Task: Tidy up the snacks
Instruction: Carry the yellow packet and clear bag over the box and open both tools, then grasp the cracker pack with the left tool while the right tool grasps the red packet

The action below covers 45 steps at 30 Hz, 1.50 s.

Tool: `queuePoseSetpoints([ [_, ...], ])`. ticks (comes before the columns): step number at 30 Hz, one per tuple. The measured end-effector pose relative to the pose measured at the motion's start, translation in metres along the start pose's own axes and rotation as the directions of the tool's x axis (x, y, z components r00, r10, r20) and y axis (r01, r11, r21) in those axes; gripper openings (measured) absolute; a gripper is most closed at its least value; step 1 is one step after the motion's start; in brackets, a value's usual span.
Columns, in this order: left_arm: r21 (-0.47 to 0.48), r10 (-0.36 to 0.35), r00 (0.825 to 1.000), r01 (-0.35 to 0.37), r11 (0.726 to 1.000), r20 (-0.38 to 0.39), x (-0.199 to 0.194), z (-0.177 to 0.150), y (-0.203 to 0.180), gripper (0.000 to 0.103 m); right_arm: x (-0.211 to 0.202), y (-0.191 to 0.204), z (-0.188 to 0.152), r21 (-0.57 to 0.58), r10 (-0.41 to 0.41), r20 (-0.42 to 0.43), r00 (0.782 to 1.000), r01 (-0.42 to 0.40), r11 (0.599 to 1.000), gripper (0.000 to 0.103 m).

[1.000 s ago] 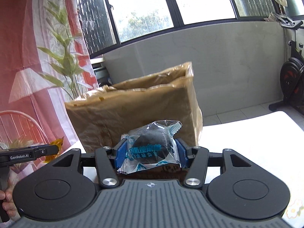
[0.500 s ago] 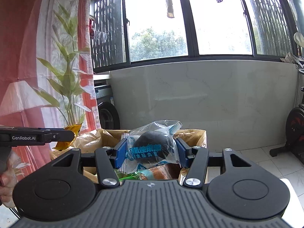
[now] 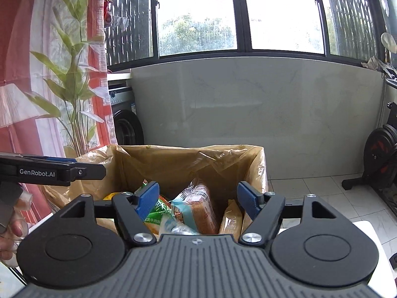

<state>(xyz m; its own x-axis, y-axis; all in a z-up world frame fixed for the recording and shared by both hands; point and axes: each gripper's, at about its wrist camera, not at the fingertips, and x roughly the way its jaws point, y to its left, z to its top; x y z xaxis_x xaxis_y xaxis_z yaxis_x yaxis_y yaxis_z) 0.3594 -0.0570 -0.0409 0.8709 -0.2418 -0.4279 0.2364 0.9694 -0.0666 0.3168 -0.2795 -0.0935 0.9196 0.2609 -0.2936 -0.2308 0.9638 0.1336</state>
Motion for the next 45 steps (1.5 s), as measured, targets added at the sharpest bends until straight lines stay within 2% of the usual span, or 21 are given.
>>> queuePoseSetpoints([
  [4,-0.009,0.015,1.000,-0.014,1.000,0.016,-0.029,0.002,0.005,0.095,-0.025,0.000,-0.004,0.019,0.025,0.033,0.999,-0.025,0.999,0.087],
  [7,-0.004,0.035,0.999,-0.035,0.999,0.024,-0.050,-0.002,0.004,0.096,-0.045,0.003,-0.012,0.014,0.029,0.051,0.998,-0.030,0.999,0.092],
  [11,0.003,0.048,0.997,-0.048,0.999,0.063,-0.085,-0.023,0.001,0.096,-0.069,0.010,-0.031,-0.003,0.011,0.055,0.998,-0.011,1.000,0.097],
  [13,-0.008,0.059,0.997,-0.058,0.998,0.056,-0.097,-0.035,-0.002,0.096,-0.078,0.011,-0.045,0.017,0.021,0.041,0.999,-0.021,1.000,0.098],
  [16,-0.019,0.072,0.997,-0.072,0.997,0.005,-0.107,-0.060,-0.006,0.096,-0.088,0.013,-0.070,0.040,0.036,0.018,0.999,-0.036,0.999,0.100],
  [20,-0.045,0.076,0.989,-0.082,0.996,-0.126,-0.107,-0.098,-0.015,0.095,-0.092,0.020,-0.105,0.007,0.009,-0.044,0.999,-0.009,1.000,0.100],
  [23,-0.076,0.110,0.968,-0.130,0.989,-0.224,-0.106,-0.131,-0.025,0.092,-0.094,0.024,-0.128,0.000,0.010,-0.098,0.995,-0.010,1.000,0.100],
  [26,-0.125,0.077,0.944,-0.123,0.985,-0.322,-0.104,-0.162,-0.031,0.086,-0.095,0.027,-0.148,0.007,0.000,-0.149,0.989,0.001,1.000,0.099],
  [29,-0.196,0.021,0.908,-0.113,0.974,-0.418,-0.095,-0.186,-0.028,0.081,-0.096,0.027,-0.165,0.029,0.007,-0.196,0.981,-0.001,1.000,0.098],
  [32,-0.231,0.019,0.885,-0.142,0.963,-0.465,-0.089,-0.200,-0.026,0.078,-0.098,0.024,-0.178,0.045,0.007,-0.222,0.975,0.003,0.999,0.097],
  [33,-0.244,0.021,0.881,-0.154,0.958,-0.473,-0.087,-0.203,-0.026,0.078,-0.099,0.021,-0.182,0.053,0.006,-0.229,0.973,0.006,0.999,0.096],
  [35,-0.263,0.025,0.884,-0.166,0.951,-0.467,-0.088,-0.207,-0.028,0.077,-0.099,0.017,-0.185,0.067,0.004,-0.233,0.972,0.012,0.998,0.095],
  [38,-0.257,0.013,0.888,-0.147,0.955,-0.460,-0.087,-0.209,-0.037,0.077,-0.097,0.009,-0.189,0.079,-0.017,-0.243,0.970,0.037,0.996,0.094],
  [43,-0.210,0.024,0.867,-0.147,0.967,-0.497,-0.078,-0.218,-0.049,0.077,-0.095,-0.001,-0.197,0.092,-0.035,-0.276,0.961,0.062,0.994,0.093],
  [45,-0.201,0.028,0.869,-0.144,0.969,-0.493,-0.076,-0.218,-0.049,0.077,-0.094,-0.002,-0.201,0.094,-0.036,-0.287,0.957,0.066,0.993,0.093],
])
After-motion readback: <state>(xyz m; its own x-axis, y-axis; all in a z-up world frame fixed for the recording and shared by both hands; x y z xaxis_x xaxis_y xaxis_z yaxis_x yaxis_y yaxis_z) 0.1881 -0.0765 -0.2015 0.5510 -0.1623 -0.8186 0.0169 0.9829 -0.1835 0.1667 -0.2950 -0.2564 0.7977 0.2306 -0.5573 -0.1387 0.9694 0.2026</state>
